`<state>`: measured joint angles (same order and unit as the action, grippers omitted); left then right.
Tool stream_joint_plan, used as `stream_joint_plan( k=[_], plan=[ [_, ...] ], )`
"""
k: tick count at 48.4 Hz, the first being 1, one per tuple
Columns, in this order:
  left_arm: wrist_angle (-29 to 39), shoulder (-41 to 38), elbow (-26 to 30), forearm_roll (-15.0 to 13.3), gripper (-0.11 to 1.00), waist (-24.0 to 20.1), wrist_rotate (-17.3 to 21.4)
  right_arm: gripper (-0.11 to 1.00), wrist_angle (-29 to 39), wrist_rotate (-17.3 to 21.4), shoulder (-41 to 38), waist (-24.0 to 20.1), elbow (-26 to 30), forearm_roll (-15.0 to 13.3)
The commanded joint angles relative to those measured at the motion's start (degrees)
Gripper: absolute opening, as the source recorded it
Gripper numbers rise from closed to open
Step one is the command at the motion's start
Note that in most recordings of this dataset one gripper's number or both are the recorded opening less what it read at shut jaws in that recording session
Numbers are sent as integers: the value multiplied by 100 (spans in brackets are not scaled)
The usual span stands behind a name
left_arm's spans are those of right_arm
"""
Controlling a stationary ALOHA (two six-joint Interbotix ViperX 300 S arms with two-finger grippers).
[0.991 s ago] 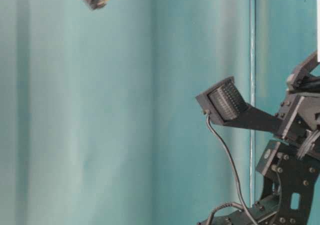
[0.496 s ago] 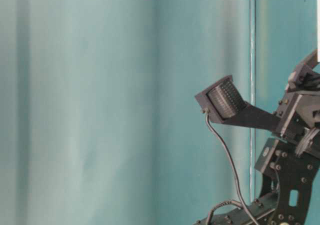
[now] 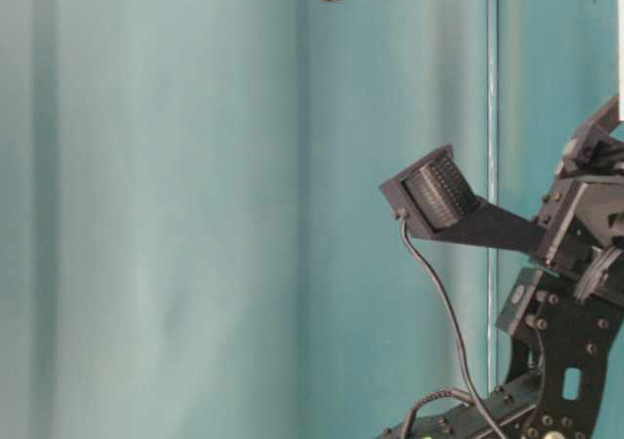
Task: Move the wooden board into place and insert the rod into its hole.
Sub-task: 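Move the held dowel leftward over the strip's hole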
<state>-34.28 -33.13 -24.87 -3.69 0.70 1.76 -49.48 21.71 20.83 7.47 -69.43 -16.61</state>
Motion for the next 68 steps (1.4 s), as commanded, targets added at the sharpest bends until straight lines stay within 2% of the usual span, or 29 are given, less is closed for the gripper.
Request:
stream_joint_plan(
  k=[1, 15, 37, 53, 68],
  plan=[
    [176, 9, -35, -18, 54, -123, 9, 10, -299, -26, -246, 9, 70, 9],
    [193, 9, -202, -18, 54, -123, 9, 10, -888, -308, -923, 9, 88, 9],
    [387, 185, -255, -18, 54, -132, 0, 10, -976, -387, -1072, 18, 79, 18],
    [185, 422, -272, -18, 21, -132, 0, 10, -958, -387, -1072, 18, 70, 18],
    [167, 360, -255, -18, 21, -114, -9, 10, -976, -396, -1187, 9, 97, 18]
  ],
)
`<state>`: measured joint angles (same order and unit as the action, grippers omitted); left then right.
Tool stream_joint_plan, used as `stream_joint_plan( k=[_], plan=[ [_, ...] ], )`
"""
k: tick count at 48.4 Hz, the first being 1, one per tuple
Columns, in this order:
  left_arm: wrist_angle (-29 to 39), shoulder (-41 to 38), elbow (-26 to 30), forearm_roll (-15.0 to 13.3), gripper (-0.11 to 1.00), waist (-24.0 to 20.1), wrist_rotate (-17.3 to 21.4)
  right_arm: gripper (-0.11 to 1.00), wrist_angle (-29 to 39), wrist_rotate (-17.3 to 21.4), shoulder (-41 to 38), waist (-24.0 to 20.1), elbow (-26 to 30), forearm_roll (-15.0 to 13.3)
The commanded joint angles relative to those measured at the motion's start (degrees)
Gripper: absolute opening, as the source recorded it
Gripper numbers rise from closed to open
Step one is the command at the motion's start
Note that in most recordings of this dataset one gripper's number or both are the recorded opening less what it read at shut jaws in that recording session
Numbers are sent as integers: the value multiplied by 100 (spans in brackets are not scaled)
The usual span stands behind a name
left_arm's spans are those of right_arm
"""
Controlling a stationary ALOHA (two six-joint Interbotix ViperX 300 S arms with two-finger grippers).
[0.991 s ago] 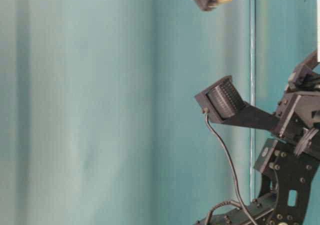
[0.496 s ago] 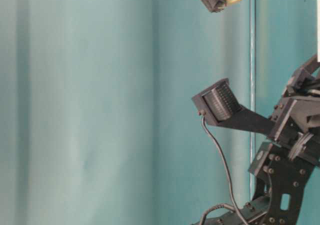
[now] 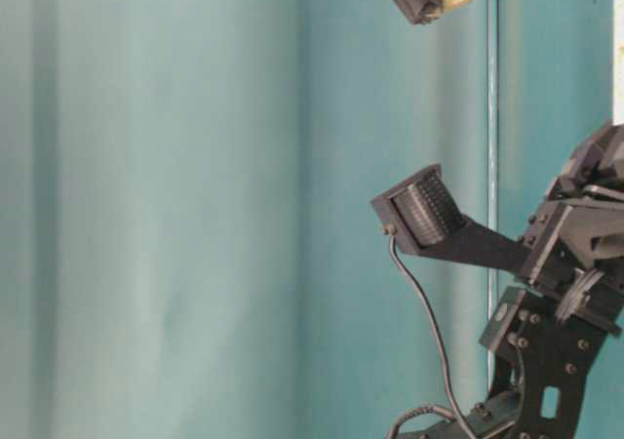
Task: Move the wooden board into place and insert the rod into its hole.
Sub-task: 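Move the held dowel leftward over the strip's hole, then lower the dowel into the hole in the strip's end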
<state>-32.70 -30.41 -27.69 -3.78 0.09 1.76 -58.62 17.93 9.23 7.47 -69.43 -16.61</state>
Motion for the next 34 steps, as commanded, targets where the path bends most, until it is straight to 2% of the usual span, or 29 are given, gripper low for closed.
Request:
stream_joint_plan(
  k=[1, 17, 28, 34],
  plan=[
    [9, 88, 26, -9, 21, -53, -9, 10, -70, -9, -62, 18, 97, 9],
    [9, 53, 26, -9, 21, 9, -35, 10, -686, -79, -984, 9, 413, 9],
    [18, 53, 26, -9, 21, 35, -44, 10, -694, -132, -1433, 9, 571, 18],
    [18, 44, 26, -9, 21, 53, -44, 10, -624, -167, -1512, 9, 633, 123]
  ],
)
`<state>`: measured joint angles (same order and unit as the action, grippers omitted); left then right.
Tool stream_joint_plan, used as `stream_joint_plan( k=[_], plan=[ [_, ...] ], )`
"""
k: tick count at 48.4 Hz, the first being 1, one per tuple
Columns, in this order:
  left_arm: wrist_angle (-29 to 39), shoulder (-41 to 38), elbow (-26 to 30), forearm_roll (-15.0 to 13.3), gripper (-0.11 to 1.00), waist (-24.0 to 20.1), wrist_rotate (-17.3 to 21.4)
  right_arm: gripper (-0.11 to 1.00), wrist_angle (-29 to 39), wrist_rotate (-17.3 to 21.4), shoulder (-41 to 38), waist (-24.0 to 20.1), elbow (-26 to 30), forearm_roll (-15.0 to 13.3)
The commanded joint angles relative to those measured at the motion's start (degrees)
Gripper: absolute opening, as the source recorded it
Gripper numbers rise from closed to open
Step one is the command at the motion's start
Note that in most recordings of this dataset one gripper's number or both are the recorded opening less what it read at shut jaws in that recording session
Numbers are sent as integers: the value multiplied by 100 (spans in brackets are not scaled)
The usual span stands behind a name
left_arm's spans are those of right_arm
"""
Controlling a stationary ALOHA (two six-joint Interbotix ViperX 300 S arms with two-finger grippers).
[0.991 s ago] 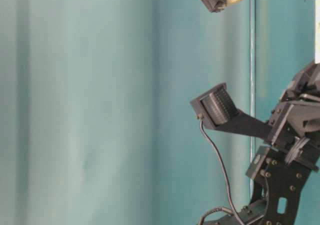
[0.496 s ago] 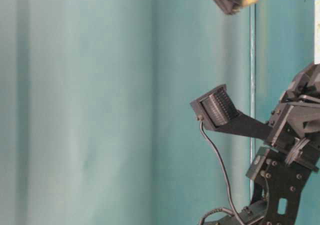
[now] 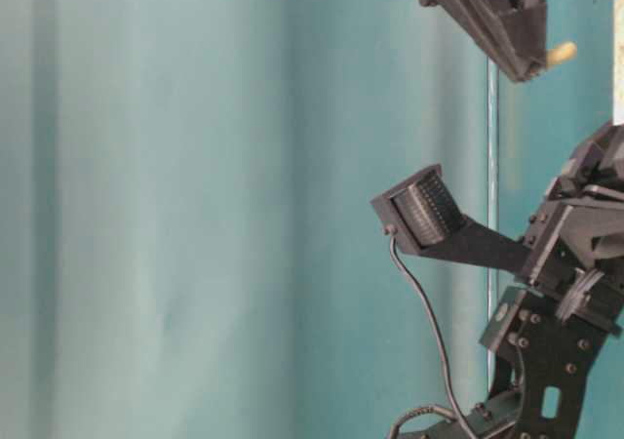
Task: Move the wooden board into place and insert the rod into its hole.
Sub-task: 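Lower the dowel into the hole in the strip's end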
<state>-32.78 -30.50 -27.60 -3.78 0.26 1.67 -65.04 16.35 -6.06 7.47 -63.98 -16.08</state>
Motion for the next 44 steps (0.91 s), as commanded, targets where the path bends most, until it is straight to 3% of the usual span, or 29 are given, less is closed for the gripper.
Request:
stream_joint_plan(
  k=[1, 26, 44],
  plan=[
    [26, 62, 18, -9, 21, 35, -35, 10, 53, -18, 9, 9, 97, 79],
    [26, 53, 9, -9, 21, 88, -35, 10, 668, -185, -53, 9, 105, 176],
    [35, 62, 9, -9, 21, 88, -35, 10, 686, -185, -114, 9, 229, 176]
  ],
)
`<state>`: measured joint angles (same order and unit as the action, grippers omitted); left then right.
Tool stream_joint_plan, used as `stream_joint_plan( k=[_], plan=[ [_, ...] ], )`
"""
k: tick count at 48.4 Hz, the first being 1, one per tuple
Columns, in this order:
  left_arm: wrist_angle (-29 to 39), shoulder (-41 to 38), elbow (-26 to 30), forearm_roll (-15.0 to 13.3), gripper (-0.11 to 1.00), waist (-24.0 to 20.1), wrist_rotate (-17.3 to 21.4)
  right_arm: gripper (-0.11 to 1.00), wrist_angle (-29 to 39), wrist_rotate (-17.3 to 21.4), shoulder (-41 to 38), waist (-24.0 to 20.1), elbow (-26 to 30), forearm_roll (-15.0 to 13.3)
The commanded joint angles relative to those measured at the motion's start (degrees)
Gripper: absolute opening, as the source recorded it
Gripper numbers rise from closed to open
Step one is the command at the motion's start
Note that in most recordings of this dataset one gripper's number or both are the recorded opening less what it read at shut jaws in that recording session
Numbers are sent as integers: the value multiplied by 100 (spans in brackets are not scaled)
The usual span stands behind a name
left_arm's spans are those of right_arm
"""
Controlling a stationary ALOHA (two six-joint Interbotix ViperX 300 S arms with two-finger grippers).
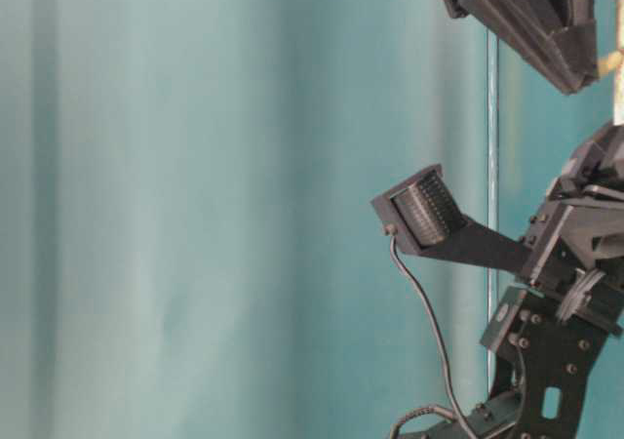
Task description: Move the wooden board into place and insert the rod into its hole.
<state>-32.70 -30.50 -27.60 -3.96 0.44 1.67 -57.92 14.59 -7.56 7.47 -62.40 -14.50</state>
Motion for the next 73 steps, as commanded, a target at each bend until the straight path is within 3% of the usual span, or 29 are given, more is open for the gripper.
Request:
stream_joint_plan(
  k=[1, 39, 49, 58, 63, 73],
  plan=[
    [26, 62, 9, 9, 21, 79, -35, 10, -26, -9, 26, 18, 70, 18],
    [44, 53, -9, 9, 21, 70, -35, 10, 202, 44, 114, 9, -316, 35],
    [44, 62, 18, 9, 21, 62, -44, 10, 1134, 44, 536, 9, -387, 26],
    [44, 70, 18, 0, 21, 70, -35, 10, 2426, 53, 1002, -26, -264, -9],
    [53, 79, 26, 0, 21, 62, -35, -1, 3067, 53, 1151, -141, -132, -88],
    [114, 88, 26, 0, 21, 62, -35, -2, 3480, 62, 1187, -396, 70, -149]
  ],
)
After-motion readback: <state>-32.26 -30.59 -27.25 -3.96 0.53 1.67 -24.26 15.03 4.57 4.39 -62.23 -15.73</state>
